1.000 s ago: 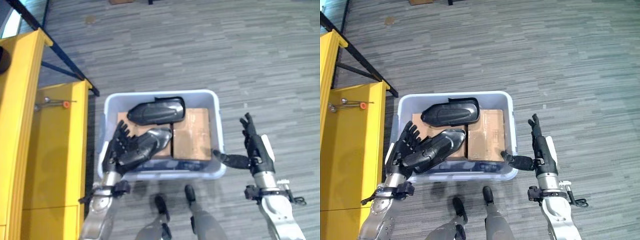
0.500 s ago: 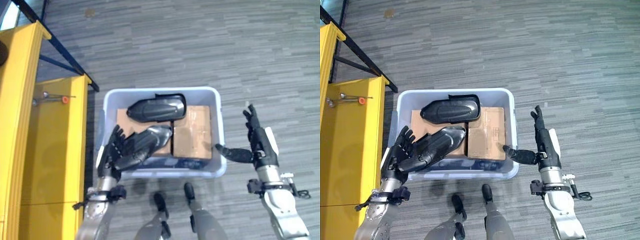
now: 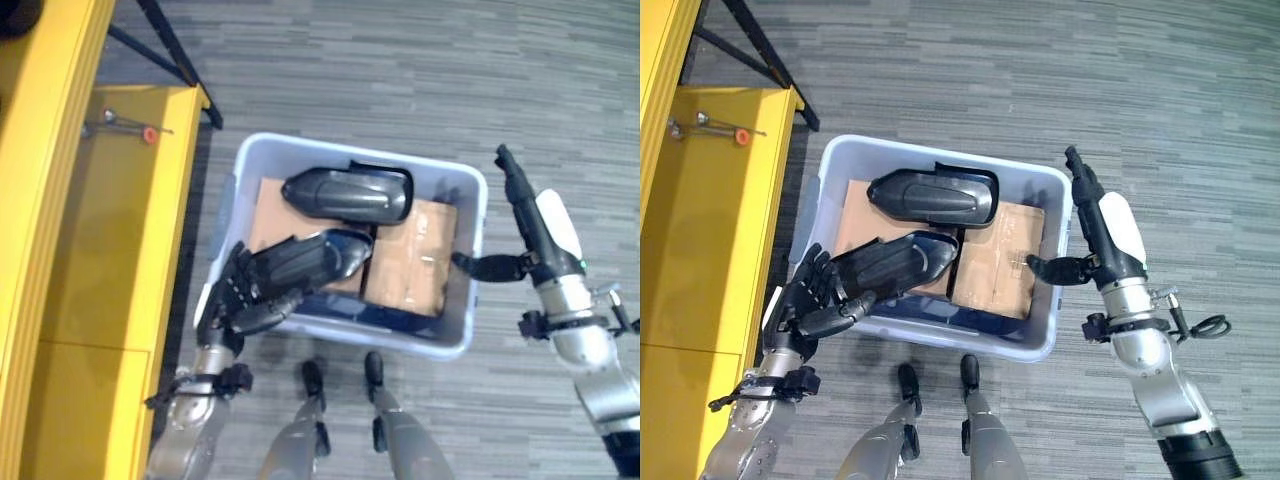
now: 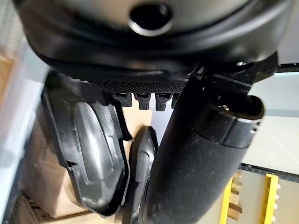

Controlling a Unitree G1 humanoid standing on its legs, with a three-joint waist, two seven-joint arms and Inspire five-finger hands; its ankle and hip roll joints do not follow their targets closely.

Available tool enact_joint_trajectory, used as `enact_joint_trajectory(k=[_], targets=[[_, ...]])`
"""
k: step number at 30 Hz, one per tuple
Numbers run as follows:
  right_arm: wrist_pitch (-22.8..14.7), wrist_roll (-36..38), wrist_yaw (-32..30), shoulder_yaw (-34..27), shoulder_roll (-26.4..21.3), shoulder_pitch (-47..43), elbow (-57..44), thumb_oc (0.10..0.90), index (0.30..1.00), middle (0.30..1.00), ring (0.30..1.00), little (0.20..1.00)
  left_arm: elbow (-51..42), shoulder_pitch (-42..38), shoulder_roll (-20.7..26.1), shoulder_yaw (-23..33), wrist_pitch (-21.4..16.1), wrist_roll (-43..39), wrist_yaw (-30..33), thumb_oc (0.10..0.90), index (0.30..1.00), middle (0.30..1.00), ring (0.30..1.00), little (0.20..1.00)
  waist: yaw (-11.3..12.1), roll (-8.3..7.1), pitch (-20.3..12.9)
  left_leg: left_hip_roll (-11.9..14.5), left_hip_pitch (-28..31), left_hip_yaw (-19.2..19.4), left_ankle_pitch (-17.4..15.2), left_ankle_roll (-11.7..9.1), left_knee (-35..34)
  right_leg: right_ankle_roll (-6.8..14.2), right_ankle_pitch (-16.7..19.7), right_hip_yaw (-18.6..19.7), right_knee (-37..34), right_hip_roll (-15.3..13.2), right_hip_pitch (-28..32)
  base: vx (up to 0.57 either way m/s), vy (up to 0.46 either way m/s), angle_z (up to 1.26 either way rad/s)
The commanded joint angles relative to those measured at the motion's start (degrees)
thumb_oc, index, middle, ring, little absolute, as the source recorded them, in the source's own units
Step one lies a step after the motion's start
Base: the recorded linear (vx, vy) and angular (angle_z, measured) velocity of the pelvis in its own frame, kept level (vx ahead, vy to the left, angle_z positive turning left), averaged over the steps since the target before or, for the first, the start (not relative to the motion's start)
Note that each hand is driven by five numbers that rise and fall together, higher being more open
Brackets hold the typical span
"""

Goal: Move parts from the plastic box to the shelf.

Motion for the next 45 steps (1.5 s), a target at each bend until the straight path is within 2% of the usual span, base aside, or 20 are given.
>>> enact_joint_trajectory(k=[1, 3, 5, 7, 10, 12, 16, 17, 27, 40, 45], targets=[[-1.3, -5.7, -4.1, 1.0, -5.1, -6.1, -1.0, 0.9, 1.0, 1.0, 1.0, 1.0, -6.4, -1.7, 1.8, 0.6, -6.5, -1.7, -0.8, 0.9, 1.0, 1.0, 1.0, 1.0, -0.3, -0.6, -3.2, 4.5, -0.5, -0.1, 1.0, -3.7, 2.3, 5.8, -6.5, 1.4, 6.1, -4.1, -1.5, -0.03, -0.017, 0.09], [-0.4, -8.9, -4.2, 3.4, -8.4, -9.4, 1.5, 0.9, 1.0, 1.0, 1.0, 1.0, -6.8, -1.8, 2.4, 0.1, -6.5, -2.2, -1.0, 0.9, 1.0, 1.0, 1.0, 1.0, 0.1, -0.49, -2.5, 4.5, -0.4, -0.3, 1.1, -3.9, 2.1, 5.8, -6.8, 1.0, 6.7, -4.1, -1.7, -0.01, -0.009, 0.09], [-0.3, -10.1, -4.8, 4.6, -9.3, -10.9, 2.4, 0.9, 1.0, 1.0, 1.0, 1.0, -7.1, -1.8, 2.6, -0.1, -6.5, -2.2, -1.0, 0.9, 1.0, 1.0, 1.0, 1.0, 0.2, -0.47, -2.3, 4.6, -0.8, -0.3, 1.5, -3.9, 1.9, 5.8, -6.5, 1.0, 6.8, -4.0, -2.1, -0.03, -0.005, 0.03], [0.8, -15.8, -4.7, 8.8, -13.5, -15.8, 5.4, 0.9, 1.0, 1.0, 1.0, 1.0, -7.3, -2.0, 3.4, -1.0, -6.7, -2.5, -0.9, 0.9, 1.0, 1.0, 1.0, 1.0, 0.9, -0.55, -1.6, 4.6, -1.1, -0.6, 1.9, -4.0, 1.6, 5.8, -6.6, 0.6, 7.2, -4.0, -2.6, -0.03, -0.003, 0.03], [0.7, -16.0, -4.6, 13.0, -15.4, -20.4, 8.3, 0.9, 1.0, 1.0, 1.0, 1.0, -7.4, -2.2, 3.5, -1.5, -7.0, -2.8, -1.0, 0.9, 1.0, 1.0, 1.0, 1.0, 1.0, -0.51, -1.2, 4.6, -1.4, -0.7, 2.1, -4.0, 1.4, 5.8, -6.7, 0.4, 7.7, -4.0, -3.1, -0.01, 0.0, 0.03], [1.5, -20.1, -3.0, 21.4, -21.6, -28.3, 13.1, 0.9, 1.0, 1.0, 1.0, 1.0, -7.5, -2.4, 4.5, -2.0, -7.1, -3.2, -1.2, 0.9, 1.0, 1.0, 1.0, 1.0, 1.7, -0.48, -0.2, 4.5, -1.5, -0.8, 2.5, -4.3, 0.9, 5.7, -6.9, 0.0, 8.5, -3.9, -3.8, -0.02, 0.008, 0.06], [1.5, -22.9, -2.3, 29.9, -25.2, -36.0, 16.3, 0.9, 1.0, 1.0, 1.0, 1.0, -7.5, -2.6, 5.4, -2.5, -7.3, -3.6, -1.2, 0.9, 1.0, 1.0, 1.0, 1.0, 2.2, -0.47, 0.4, 4.5, -2.0, -1.0, 2.8, -4.4, 0.7, 5.6, -7.3, -0.1, 9.8, -3.7, -5.0, 0.0, -0.002, 0.03], [1.8, -25.6, -2.3, 34.6, -26.0, -40.0, 18.4, 0.9, 1.0, 1.0, 1.0, 1.0, -7.6, -3.0, 6.0, -2.9, -7.6, -3.8, -1.0, 0.9, 1.0, 1.0, 1.0, 1.0, 2.7, -0.35, 0.8, 4.3, -2.4, -1.3, 3.0, -4.5, 0.7, 5.6, -7.6, -0.2, 10.4, -3.8, -5.6, 0.0, 0.0, 0.0], [1.9, -36.6, -2.0, 48.6, -28.4, -52.7, 18.7, 0.9, 1.0, 1.0, 1.0, 1.0, -7.6, -5.0, 5.8, -3.0, -8.3, -3.9, 0.1, 0.9, 1.0, 1.0, 1.0, 1.0, 2.9, 0.18, 1.6, 3.9, -3.1, -2.1, 3.3, -4.6, 0.0, 5.5, -8.1, -0.7, 11.2, -3.8, -6.8, 0.0, -0.006, 0.06], [2.1, -38.8, -1.7, 58.8, -28.7, -63.0, 20.7, 0.9, 1.0, 1.0, 1.0, 1.0, -8.0, -6.2, 5.4, -3.7, -8.7, -4.4, 0.5, 0.9, 1.0, 1.0, 1.0, 1.0, 3.6, 1.02, 3.0, 3.4, -4.6, -2.9, 3.8, -4.8, -0.5, 5.2, -8.4, -1.3, 12.0, -4.0, -8.6, 0.0, -0.005, 0.02], [2.5, -39.3, -0.5, 67.2, -30.0, -69.7, 25.7, 0.9, 1.0, 1.0, 1.0, 1.0, -7.9, -5.7, 5.7, -3.2, -9.0, -4.6, 0.7, 0.9, 1.0, 1.0, 1.0, 1.0, 4.2, 2.14, 4.0, 3.0, -6.1, -3.4, 4.1, -5.0, -0.6, 5.0, -8.8, -1.5, 13.1, -4.1, -10.5, 0.02, -0.023, 0.07]])
